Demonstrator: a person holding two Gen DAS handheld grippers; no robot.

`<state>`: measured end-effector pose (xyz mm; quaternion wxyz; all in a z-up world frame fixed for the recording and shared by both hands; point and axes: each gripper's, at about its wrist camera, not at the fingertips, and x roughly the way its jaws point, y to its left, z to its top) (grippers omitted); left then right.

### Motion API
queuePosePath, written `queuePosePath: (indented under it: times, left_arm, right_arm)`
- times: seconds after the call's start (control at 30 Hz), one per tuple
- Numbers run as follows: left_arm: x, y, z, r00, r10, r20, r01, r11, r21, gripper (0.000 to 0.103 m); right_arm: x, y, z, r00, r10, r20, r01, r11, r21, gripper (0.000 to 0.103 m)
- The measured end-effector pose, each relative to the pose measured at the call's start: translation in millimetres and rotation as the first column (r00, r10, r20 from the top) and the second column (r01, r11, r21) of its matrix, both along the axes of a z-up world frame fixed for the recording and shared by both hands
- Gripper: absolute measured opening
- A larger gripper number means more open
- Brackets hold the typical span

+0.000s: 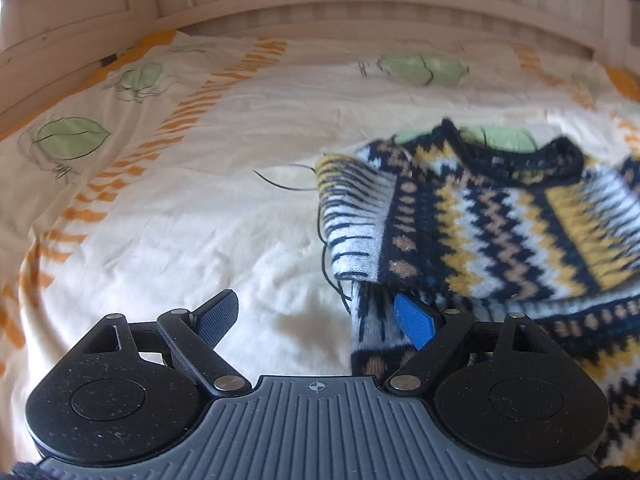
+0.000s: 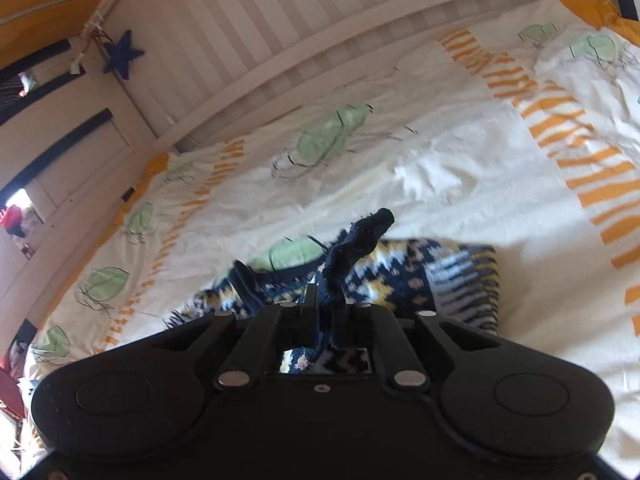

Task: Fold small clothes

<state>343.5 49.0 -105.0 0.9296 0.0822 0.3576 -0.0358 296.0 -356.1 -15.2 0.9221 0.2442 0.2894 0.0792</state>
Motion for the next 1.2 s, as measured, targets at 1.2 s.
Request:
queuePosePath:
  times: [1.2]
  left_arm:
    - [15.4,-4.2,3.1,0.995,0.072,0.076,-0.075,0.997,0.037,0.085]
  right_arm:
    - [-11.1,-29.0,-94.3,0.979,-0.050,-0.197,0.059,0.997,0.042,0.018]
